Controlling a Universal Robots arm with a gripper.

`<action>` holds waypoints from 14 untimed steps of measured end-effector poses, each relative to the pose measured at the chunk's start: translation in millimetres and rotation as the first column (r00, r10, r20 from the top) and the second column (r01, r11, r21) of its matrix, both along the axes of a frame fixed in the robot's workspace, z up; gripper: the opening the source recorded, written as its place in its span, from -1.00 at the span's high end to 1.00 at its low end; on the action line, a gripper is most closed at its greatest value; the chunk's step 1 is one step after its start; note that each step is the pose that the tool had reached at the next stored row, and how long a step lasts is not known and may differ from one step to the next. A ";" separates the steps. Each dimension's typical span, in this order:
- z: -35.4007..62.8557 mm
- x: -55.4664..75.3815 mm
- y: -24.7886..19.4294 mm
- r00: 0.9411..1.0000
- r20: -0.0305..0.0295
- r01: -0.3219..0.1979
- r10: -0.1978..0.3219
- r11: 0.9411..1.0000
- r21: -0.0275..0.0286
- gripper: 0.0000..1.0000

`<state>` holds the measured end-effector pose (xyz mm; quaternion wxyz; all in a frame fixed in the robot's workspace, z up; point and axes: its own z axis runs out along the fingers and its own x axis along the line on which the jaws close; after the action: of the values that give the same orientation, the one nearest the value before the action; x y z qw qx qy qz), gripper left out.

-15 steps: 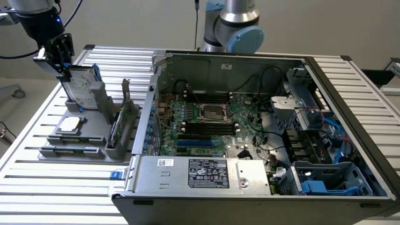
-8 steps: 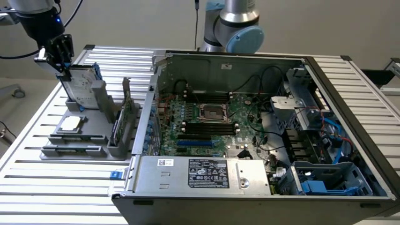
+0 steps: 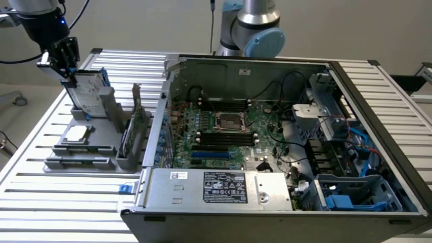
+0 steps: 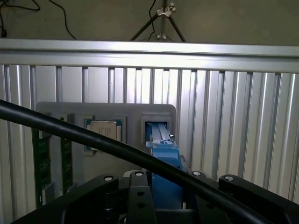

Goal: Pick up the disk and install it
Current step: 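Pick up the disk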

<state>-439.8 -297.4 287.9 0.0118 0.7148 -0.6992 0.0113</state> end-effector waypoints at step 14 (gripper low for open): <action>0.0 -0.7 0.0 1.000 0.000 0.008 -0.008 1.000 0.000 0.35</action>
<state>-440.6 -297.4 287.9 0.0119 0.7121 -0.7019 0.0112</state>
